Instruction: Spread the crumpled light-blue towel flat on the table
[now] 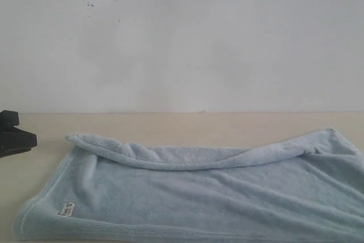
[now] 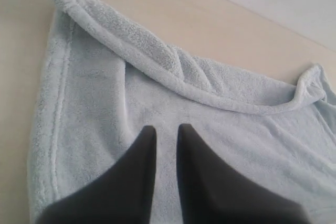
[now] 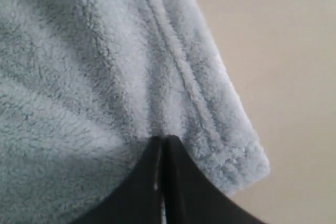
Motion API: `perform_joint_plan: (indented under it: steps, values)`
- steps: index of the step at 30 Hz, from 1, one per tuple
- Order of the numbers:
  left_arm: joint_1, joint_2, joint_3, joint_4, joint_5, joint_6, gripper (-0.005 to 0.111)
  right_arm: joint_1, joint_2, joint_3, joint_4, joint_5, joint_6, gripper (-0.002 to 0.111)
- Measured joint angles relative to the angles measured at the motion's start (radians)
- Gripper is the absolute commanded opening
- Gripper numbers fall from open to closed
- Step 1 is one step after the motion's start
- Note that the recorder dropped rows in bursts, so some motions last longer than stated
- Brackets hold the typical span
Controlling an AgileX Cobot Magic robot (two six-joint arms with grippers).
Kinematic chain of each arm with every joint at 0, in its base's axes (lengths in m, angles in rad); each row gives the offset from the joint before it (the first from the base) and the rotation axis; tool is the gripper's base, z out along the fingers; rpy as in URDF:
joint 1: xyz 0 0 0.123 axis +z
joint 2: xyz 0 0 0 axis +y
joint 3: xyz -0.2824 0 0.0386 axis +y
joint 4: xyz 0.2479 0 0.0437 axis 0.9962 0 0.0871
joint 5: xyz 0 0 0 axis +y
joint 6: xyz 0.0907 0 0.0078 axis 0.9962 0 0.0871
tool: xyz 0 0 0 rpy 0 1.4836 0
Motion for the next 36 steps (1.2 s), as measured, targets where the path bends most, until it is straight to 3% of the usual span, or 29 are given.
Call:
perform_joint_plan:
  steps: [5, 13, 25, 29, 32, 36]
  values:
    - [-0.015, 0.0, 0.0, 0.015, -0.034, 0.006, 0.025, 0.057, -0.15, 0.058, 0.0, 0.077, 0.005, 0.0]
    - [-0.138, -0.03, 0.056, 0.087, -0.035, -0.032, 0.025, 0.232, -0.286, 0.058, 0.0, 0.062, -0.005, 0.0]
    - [-0.143, -0.097, 0.172, 0.089, 0.01, -0.088, 0.025, 0.374, -0.317, 0.058, 0.022, 0.062, -0.015, 0.0]
    - [-0.143, -0.097, 0.198, 0.093, 0.038, -0.086, 0.025, 0.481, -0.317, 0.058, 0.038, 0.035, -0.081, 0.0]
    - [-0.143, -0.097, 0.204, 0.093, 0.044, -0.084, 0.025, 0.554, -0.287, 0.051, 0.041, -0.002, -0.104, 0.0]
    - [-0.143, -0.097, 0.204, 0.093, 0.042, -0.082, 0.025, 0.576, -0.186, -0.009, 0.044, -0.007, -0.091, 0.0]
